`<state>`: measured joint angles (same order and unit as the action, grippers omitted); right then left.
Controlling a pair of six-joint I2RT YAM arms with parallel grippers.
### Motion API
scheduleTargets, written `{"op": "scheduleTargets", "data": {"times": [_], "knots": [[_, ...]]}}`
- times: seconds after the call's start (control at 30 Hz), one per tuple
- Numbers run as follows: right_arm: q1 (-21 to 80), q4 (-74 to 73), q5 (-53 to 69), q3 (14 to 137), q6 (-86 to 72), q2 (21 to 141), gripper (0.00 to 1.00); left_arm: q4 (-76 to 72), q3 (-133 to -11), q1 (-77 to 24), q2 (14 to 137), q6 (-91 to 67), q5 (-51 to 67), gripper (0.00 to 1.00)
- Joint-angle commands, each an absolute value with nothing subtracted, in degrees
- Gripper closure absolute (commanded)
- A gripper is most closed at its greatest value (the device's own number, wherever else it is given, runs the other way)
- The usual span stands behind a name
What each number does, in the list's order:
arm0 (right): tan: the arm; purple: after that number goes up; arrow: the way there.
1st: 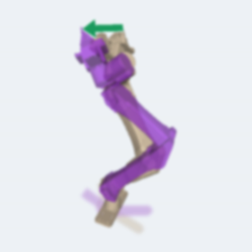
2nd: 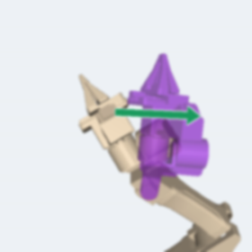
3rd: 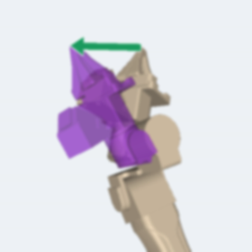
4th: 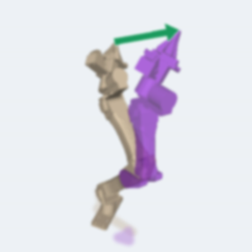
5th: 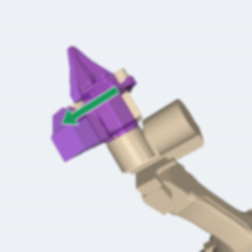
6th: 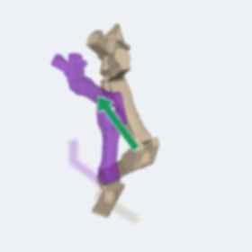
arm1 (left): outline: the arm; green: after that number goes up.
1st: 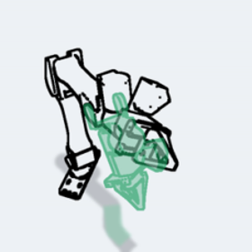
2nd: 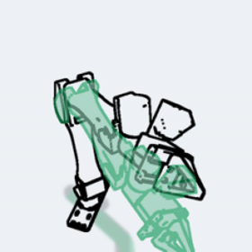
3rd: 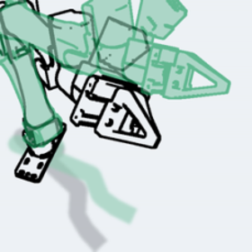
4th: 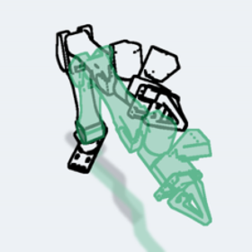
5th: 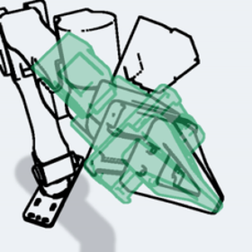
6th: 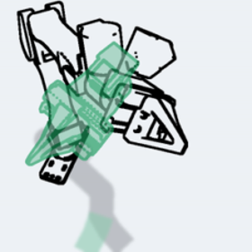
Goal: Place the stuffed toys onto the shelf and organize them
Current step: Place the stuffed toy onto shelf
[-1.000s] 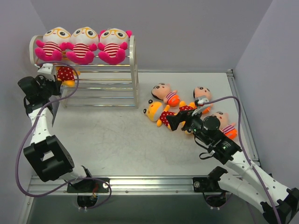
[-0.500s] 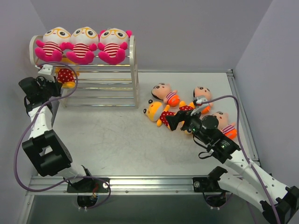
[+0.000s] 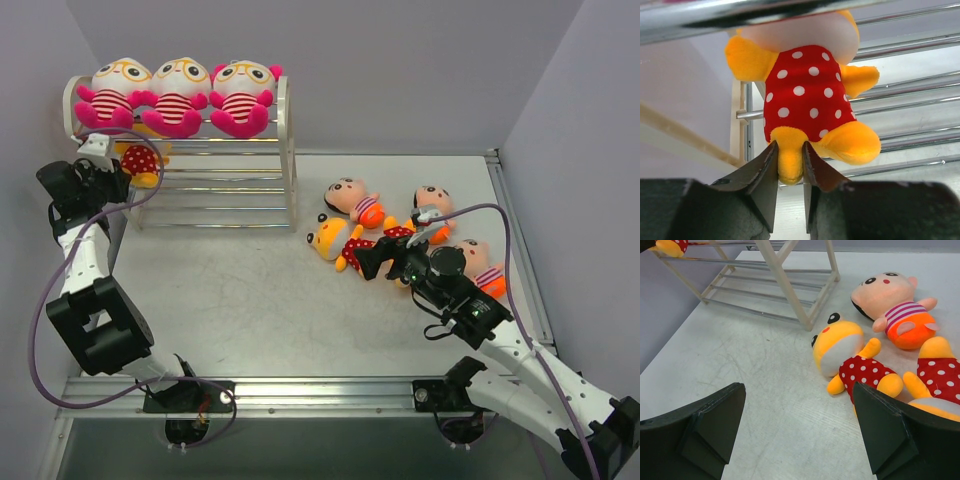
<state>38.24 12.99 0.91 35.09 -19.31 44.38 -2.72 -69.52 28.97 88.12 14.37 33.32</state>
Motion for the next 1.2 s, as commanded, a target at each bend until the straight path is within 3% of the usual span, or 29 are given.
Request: {"op": "scheduleTargets", "data": {"times": [0.0,0.33,0.57,0.67,1.07,1.17], "knots": [[38.06,15.29,1.32,35.42,-18.37,44.56,0.09,-4.83,-72.25,29.44,87.72,14.94,32.87,0.68],[38.06,14.94,1.49,35.6,-18.19,44.39,0.09,-6.76,-70.75,29.44,85.61,13.45,29.8,0.46],[37.97,15.03,1.67,35.51,-18.19,43.86,0.09,-10.1,-68.3,29.36,83.41,10.38,25.67,0.42],[37.97,15.03,1.76,35.33,-18.28,43.77,0.09,-12.12,-66.1,29.44,81.65,8.8,24.52,0.29],[37.97,15.29,1.85,34.98,-18.54,43.15,0.09,-18.1,-57.22,29.44,73.83,-4.19,14.78,0.2],[37.97,15.38,1.67,34.98,-18.54,43.07,0.09,-17.32,-55.46,29.44,71.02,-8.51,12.14,0.13]]}}
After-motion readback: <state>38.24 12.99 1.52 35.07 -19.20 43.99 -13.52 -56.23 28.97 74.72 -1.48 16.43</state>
